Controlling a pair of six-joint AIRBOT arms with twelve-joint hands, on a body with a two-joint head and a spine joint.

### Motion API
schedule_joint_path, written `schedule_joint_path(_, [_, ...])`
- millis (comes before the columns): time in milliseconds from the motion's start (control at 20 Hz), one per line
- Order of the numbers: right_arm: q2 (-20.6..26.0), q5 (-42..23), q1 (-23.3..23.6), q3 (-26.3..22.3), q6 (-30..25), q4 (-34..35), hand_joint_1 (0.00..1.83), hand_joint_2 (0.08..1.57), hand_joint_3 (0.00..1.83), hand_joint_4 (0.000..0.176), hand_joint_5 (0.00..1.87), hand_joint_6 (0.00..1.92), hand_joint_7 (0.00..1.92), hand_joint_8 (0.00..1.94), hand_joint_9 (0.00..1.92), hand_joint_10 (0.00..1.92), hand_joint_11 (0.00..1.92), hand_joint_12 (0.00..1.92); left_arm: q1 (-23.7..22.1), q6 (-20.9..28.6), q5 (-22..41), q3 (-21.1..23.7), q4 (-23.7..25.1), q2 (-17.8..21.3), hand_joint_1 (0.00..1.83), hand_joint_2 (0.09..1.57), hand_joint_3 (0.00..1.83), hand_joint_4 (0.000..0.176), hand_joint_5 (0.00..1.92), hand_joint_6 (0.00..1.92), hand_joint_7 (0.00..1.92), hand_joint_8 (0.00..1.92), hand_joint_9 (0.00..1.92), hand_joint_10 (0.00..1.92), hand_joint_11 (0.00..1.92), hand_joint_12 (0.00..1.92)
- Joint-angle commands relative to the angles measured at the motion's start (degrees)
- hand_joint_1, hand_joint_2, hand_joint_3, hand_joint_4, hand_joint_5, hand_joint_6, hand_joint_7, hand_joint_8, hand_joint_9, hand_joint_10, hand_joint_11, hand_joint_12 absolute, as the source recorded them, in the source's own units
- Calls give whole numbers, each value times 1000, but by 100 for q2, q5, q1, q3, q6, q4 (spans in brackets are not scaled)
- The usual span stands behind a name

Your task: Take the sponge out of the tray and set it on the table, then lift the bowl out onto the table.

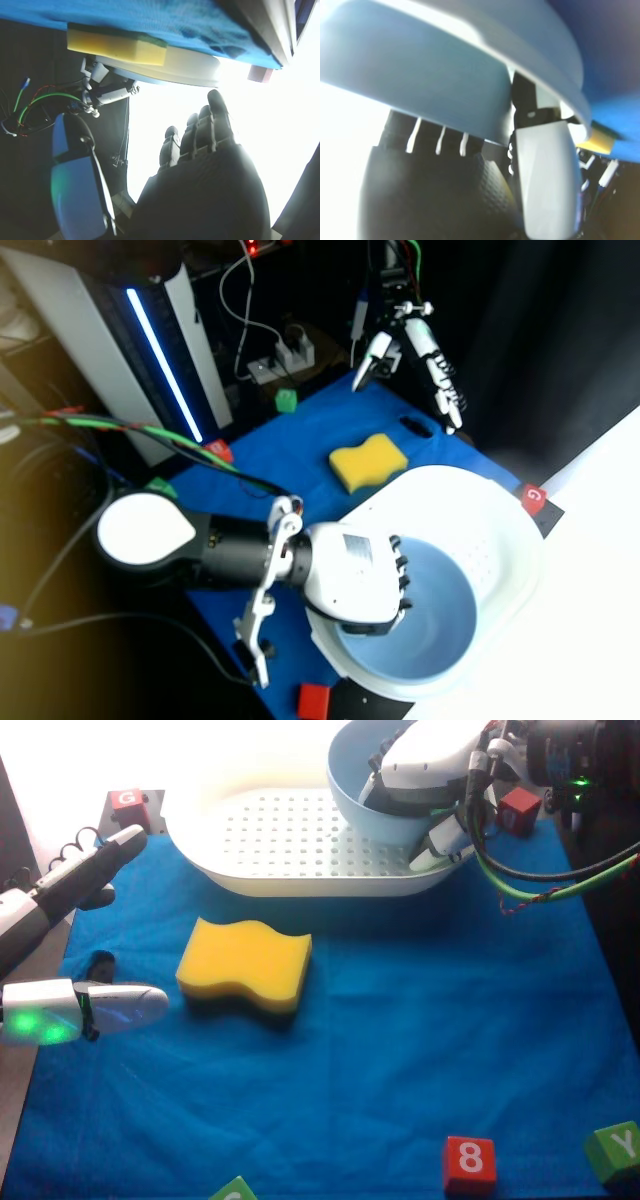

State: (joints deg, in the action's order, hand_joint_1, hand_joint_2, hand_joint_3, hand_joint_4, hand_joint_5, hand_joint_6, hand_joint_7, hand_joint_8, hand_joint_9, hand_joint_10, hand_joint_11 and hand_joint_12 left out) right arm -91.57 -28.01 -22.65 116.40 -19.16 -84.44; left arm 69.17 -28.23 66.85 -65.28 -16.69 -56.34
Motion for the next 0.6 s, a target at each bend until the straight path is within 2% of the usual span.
schedule_joint_path(0, [-1,-43,93,23,13,180,1516,1129,2,120,954,1921,1188,1941,1371,1921,1458,1921,-14,73,719,-19,-58,-46,733,858,0,176,0,0,0,0,13,2,0,465])
schedule_joint_path(150, [4,-48,117,5,13,173,1518,1155,9,151,1084,1921,1347,1941,1453,1921,1393,1921,15,78,739,-7,-74,-51,733,861,0,176,0,0,0,0,6,0,0,482])
schedule_joint_path(250, [7,-95,193,-51,13,145,1505,1165,11,152,1152,1921,1377,1941,1443,1921,1385,1921,24,84,743,-6,-78,-54,739,860,0,176,0,0,0,0,11,1,0,448])
schedule_joint_path(350, [10,-178,323,-186,14,104,1517,1164,9,149,1130,1921,1337,1941,1393,1921,1276,1921,28,88,755,-4,-79,-54,737,859,0,176,0,0,0,0,8,0,0,438])
schedule_joint_path(500, [199,-342,524,-464,20,94,1520,1158,7,149,1122,1921,1357,1941,1459,1921,1507,1921,36,89,764,5,-86,-61,743,846,0,176,0,0,0,0,0,0,0,444])
schedule_joint_path(550, [294,-354,600,-592,39,80,1519,1149,3,148,1154,1921,1394,1941,1488,1921,1466,1921,40,89,764,7,-89,-68,742,844,0,176,0,0,0,0,1,0,0,449])
